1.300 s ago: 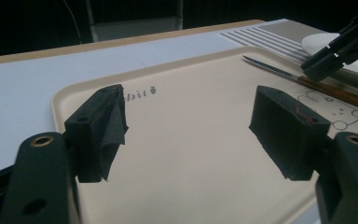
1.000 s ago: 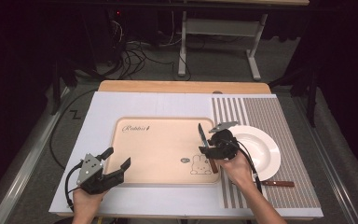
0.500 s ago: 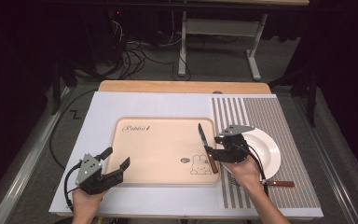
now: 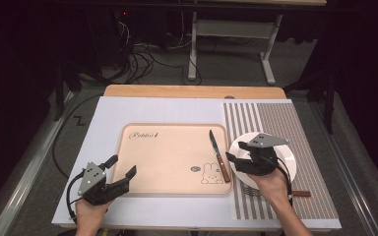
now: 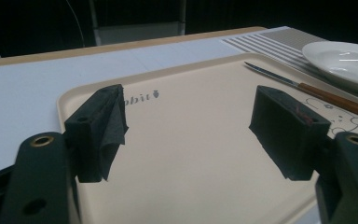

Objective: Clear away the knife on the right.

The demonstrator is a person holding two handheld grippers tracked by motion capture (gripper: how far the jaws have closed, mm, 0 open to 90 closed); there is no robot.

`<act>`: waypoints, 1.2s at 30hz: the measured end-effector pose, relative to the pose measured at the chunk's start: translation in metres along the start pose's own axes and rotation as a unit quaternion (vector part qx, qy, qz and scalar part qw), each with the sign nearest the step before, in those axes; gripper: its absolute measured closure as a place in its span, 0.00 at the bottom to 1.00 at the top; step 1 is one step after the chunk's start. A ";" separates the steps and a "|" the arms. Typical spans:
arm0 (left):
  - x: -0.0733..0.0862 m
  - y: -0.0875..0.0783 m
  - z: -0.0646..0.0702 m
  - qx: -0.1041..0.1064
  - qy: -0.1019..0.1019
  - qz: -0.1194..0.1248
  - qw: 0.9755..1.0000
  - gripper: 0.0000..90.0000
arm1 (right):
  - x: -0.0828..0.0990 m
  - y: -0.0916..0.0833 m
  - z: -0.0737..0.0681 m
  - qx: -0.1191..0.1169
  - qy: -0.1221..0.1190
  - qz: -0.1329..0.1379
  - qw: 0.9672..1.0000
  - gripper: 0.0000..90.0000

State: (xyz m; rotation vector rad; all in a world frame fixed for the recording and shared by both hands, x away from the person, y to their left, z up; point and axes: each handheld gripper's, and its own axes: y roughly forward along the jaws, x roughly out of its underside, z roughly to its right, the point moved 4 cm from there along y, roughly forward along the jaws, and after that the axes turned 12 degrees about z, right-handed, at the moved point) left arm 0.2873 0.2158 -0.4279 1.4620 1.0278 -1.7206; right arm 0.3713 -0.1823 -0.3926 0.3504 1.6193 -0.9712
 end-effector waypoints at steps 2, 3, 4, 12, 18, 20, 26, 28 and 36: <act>0.000 0.000 0.000 -0.001 0.000 0.000 1.000 0.31 | 0.000 -0.007 0.002 0.002 0.003 0.011 1.000 0.45; 0.000 0.000 0.000 -0.001 0.000 0.000 1.000 0.31 | 0.001 -0.010 0.003 0.003 0.002 0.014 1.000 0.44; 0.000 0.000 0.000 -0.002 -0.001 -0.002 1.000 0.31 | 0.002 -0.013 0.004 0.005 0.001 0.017 1.000 0.44; 0.001 0.001 0.002 0.000 0.000 -0.004 1.000 0.31 | 0.013 -0.043 0.012 0.020 -0.001 0.055 0.998 0.40; 0.000 -0.001 0.000 -0.005 -0.003 0.000 1.000 0.31 | 0.025 -0.057 0.019 0.037 0.011 0.075 0.996 0.40; 0.000 -0.001 0.000 -0.007 -0.004 0.001 1.000 0.31 | 0.028 -0.060 0.020 0.040 0.011 0.086 0.995 0.40; 0.000 -0.001 0.000 -0.006 -0.003 0.001 1.000 0.31 | 0.040 -0.069 0.025 0.042 0.026 0.105 0.993 0.35; 0.000 -0.001 0.000 -0.005 -0.003 0.002 1.000 0.31 | 0.043 -0.072 0.027 0.042 0.032 0.109 0.993 0.36; -0.001 -0.003 0.000 -0.005 -0.004 0.006 1.000 0.31 | 0.053 -0.084 0.031 0.051 0.041 0.128 0.990 0.33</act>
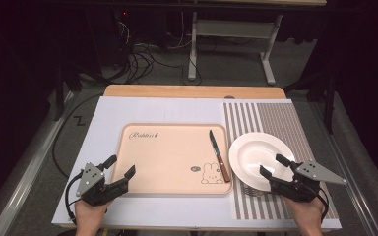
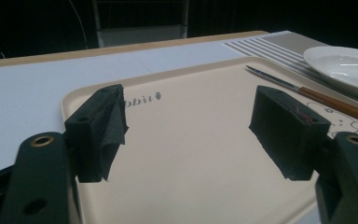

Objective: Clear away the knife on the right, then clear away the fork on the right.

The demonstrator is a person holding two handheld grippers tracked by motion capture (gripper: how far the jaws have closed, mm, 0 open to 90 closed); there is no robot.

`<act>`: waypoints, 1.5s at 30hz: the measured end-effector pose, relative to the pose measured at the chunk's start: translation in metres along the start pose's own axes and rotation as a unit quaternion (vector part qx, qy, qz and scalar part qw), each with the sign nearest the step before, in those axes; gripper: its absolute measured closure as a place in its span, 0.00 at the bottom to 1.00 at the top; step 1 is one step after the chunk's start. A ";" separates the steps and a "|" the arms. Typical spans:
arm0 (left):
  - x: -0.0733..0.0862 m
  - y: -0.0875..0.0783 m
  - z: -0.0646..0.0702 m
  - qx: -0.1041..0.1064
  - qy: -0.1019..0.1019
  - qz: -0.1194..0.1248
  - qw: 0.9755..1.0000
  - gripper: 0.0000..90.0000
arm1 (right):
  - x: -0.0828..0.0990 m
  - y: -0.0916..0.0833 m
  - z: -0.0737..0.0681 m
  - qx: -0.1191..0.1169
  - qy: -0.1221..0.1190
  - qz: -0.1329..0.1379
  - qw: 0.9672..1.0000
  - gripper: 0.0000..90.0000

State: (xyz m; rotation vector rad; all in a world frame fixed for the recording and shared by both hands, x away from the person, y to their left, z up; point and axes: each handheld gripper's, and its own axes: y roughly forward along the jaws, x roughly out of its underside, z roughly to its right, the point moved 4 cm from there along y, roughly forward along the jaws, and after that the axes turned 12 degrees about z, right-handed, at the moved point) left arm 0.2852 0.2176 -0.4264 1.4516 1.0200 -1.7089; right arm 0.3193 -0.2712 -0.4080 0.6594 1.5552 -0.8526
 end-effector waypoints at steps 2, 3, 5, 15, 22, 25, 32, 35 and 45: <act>0.000 0.000 0.000 0.000 0.000 0.002 1.000 0.31 | 0.002 -0.003 0.002 0.004 0.001 0.005 1.000 0.33; -0.001 0.000 0.000 0.000 0.000 0.003 1.000 0.31 | 0.002 -0.004 0.003 0.005 0.004 0.007 1.000 0.32; -0.001 -0.001 0.000 0.001 0.002 0.003 1.000 0.31 | 0.004 -0.007 0.006 0.009 0.007 0.010 1.000 0.32; -0.001 -0.001 0.000 0.004 0.003 0.004 1.000 0.31 | 0.013 -0.016 0.016 0.022 0.017 0.015 1.000 0.30; -0.002 -0.002 0.000 0.003 0.004 0.005 1.000 0.31 | 0.016 -0.016 0.021 0.027 0.024 0.008 0.999 0.29; -0.002 -0.002 0.000 0.002 0.004 0.006 1.000 0.31 | 0.016 -0.016 0.022 0.032 0.019 0.002 0.999 0.29; -0.002 -0.001 -0.001 0.002 0.003 0.003 1.000 0.31 | 0.014 -0.018 0.023 0.035 0.013 -0.020 0.999 0.34; -0.002 0.000 -0.001 0.001 0.004 0.003 1.000 0.31 | 0.013 -0.019 0.022 0.036 0.009 -0.024 0.999 0.37; -0.001 0.004 0.000 0.001 0.002 0.001 1.000 0.31 | 0.006 -0.030 0.029 0.026 0.012 -0.090 0.996 0.44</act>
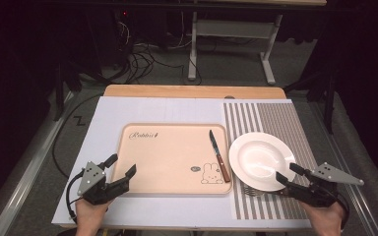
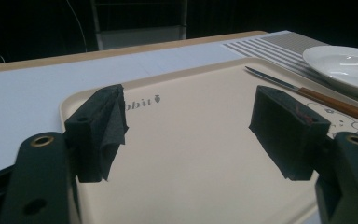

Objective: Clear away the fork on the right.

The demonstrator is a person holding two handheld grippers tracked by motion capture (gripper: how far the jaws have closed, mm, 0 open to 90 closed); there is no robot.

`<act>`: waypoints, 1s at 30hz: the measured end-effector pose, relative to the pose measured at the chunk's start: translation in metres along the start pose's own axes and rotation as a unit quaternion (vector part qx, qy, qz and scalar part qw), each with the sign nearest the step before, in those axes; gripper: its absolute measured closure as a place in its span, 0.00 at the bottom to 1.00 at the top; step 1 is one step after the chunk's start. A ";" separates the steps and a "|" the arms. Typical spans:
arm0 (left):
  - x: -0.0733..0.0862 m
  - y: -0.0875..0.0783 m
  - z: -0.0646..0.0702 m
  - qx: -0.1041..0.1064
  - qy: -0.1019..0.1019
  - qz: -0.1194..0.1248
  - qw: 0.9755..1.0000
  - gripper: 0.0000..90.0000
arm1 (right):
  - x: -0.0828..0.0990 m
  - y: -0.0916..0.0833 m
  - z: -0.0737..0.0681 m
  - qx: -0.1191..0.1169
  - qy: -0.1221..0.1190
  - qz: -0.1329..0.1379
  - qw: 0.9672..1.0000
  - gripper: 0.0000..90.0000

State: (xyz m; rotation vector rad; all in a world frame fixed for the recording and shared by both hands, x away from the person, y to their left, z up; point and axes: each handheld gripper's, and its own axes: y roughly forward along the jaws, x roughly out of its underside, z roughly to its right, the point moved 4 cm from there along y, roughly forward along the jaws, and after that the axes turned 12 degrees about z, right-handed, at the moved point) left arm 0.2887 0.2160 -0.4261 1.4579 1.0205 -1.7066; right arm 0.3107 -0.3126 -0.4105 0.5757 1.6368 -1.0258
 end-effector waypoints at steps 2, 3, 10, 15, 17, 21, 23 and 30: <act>0.000 0.000 -0.001 0.000 0.000 -0.001 1.000 0.31 | -0.002 -0.002 0.002 0.000 0.001 -0.012 1.000 0.45; 0.000 0.001 -0.001 0.000 0.000 -0.002 1.000 0.31 | -0.002 -0.002 0.003 -0.001 0.001 -0.017 1.000 0.45; 0.000 -0.001 0.000 -0.002 -0.002 0.002 1.000 0.31 | -0.003 -0.003 0.001 -0.019 -0.008 -0.057 0.998 0.49; 0.000 0.000 -0.001 -0.003 -0.004 0.002 1.000 0.31 | -0.001 -0.003 0.001 -0.019 -0.014 -0.088 0.996 0.51; 0.000 0.000 -0.001 -0.003 -0.004 0.001 1.000 0.31 | -0.001 -0.004 0.002 -0.018 -0.018 -0.100 0.995 0.53; 0.000 0.000 0.000 -0.003 -0.002 0.002 1.000 0.31 | 0.000 -0.006 0.003 -0.019 -0.019 -0.118 0.993 0.55; 0.000 -0.001 -0.001 -0.003 -0.002 0.002 1.000 0.31 | 0.002 -0.007 0.004 -0.019 -0.017 -0.131 0.991 0.55; -0.001 -0.001 0.000 -0.004 0.001 0.004 1.000 0.31 | 0.009 -0.011 0.007 -0.015 -0.019 -0.160 0.987 0.58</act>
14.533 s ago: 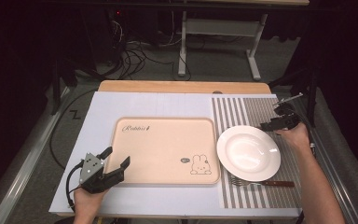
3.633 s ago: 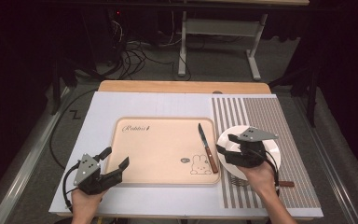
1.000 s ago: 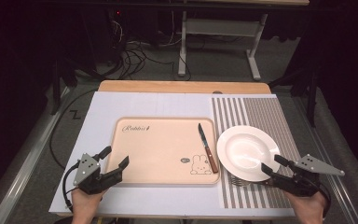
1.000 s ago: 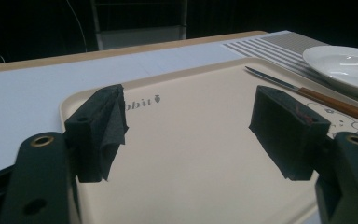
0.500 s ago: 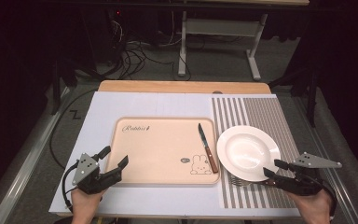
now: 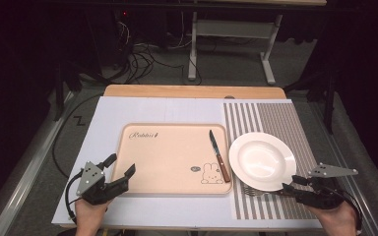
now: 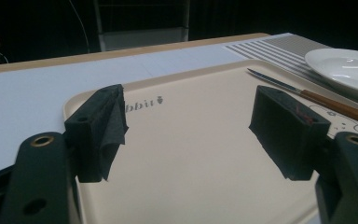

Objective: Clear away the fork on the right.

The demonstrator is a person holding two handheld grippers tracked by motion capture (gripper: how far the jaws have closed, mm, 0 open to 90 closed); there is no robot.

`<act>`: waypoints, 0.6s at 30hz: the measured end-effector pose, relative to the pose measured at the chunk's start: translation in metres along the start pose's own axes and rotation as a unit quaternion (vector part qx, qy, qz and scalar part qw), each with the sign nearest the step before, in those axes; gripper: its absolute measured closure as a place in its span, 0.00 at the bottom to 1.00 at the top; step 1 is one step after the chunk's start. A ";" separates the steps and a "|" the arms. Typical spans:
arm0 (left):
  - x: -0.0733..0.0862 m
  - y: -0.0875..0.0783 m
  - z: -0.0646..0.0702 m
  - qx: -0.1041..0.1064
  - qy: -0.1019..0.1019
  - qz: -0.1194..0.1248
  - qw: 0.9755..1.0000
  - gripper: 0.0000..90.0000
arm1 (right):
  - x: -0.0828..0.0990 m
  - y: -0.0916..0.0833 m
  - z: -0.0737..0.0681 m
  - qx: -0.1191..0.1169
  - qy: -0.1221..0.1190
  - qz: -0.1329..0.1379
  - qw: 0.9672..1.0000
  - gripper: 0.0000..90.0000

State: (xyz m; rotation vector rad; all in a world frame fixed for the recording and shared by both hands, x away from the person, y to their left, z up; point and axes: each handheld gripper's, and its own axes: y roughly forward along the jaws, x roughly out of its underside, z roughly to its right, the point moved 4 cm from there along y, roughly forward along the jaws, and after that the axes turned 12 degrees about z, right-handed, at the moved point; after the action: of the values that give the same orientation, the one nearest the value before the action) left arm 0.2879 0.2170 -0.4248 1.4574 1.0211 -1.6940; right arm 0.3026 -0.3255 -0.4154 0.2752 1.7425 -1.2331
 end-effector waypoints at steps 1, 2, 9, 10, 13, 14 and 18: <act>0.000 0.000 0.000 0.000 0.000 -0.001 1.000 0.31 | 0.001 0.000 0.000 0.000 0.000 -0.003 1.000 0.59; 0.000 0.000 0.000 0.000 -0.001 -0.002 1.000 0.31 | 0.001 -0.001 0.001 0.001 -0.001 -0.006 1.000 0.59; 0.001 0.001 0.001 0.002 0.000 -0.002 1.000 0.31 | 0.005 -0.002 0.005 0.002 -0.009 -0.038 0.999 0.64; 0.000 0.001 0.001 0.002 0.000 -0.002 1.000 0.31 | 0.006 -0.001 0.005 0.002 -0.010 -0.043 0.999 0.65; 0.000 0.001 0.001 0.002 0.000 -0.002 1.000 0.31 | 0.009 0.001 0.006 -0.001 -0.014 -0.062 0.998 0.66; 0.000 0.001 0.001 0.001 0.000 -0.002 1.000 0.31 | 0.010 0.002 0.006 -0.002 -0.014 -0.065 0.998 0.66; 0.001 0.001 0.001 0.002 0.000 -0.003 1.000 0.31 | 0.015 0.007 0.009 -0.003 -0.016 -0.088 0.996 0.65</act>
State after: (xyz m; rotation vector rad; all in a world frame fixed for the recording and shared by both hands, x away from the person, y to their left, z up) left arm 0.2881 0.2161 -0.4255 1.4580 1.0232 -1.6999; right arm 0.3041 -0.3346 -0.4320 0.0997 1.7724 -1.3494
